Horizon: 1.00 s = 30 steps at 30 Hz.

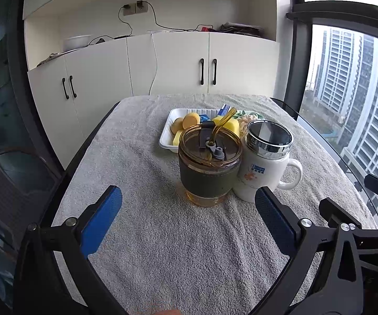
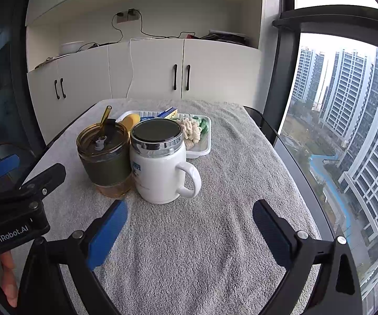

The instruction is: Organize soft objects

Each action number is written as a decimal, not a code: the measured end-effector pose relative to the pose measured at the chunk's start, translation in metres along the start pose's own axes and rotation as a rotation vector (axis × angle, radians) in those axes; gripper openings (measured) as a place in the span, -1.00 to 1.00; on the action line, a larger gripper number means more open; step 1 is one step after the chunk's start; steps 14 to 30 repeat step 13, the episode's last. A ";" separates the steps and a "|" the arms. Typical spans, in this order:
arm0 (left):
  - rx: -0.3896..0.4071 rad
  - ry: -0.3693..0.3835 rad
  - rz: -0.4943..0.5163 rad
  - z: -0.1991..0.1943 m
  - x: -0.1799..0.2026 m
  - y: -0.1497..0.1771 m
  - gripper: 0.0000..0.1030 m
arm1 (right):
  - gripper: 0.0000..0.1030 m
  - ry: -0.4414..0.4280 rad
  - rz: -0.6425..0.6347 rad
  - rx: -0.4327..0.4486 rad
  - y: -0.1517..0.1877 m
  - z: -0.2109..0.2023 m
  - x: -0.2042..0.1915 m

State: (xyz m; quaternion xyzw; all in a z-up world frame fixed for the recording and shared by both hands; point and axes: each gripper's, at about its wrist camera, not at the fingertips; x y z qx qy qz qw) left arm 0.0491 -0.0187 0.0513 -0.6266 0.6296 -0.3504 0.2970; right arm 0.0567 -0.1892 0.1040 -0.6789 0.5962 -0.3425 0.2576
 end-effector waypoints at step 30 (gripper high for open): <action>0.027 0.006 -0.005 -0.003 -0.003 0.000 1.00 | 0.91 -0.001 -0.005 -0.001 0.002 0.002 0.000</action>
Point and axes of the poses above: each gripper's, at about its wrist camera, not at the fingertips, and z roughly the way its jaws point, x to its right, y to its underside, and after that the axes turned 1 degree about -z, right-handed
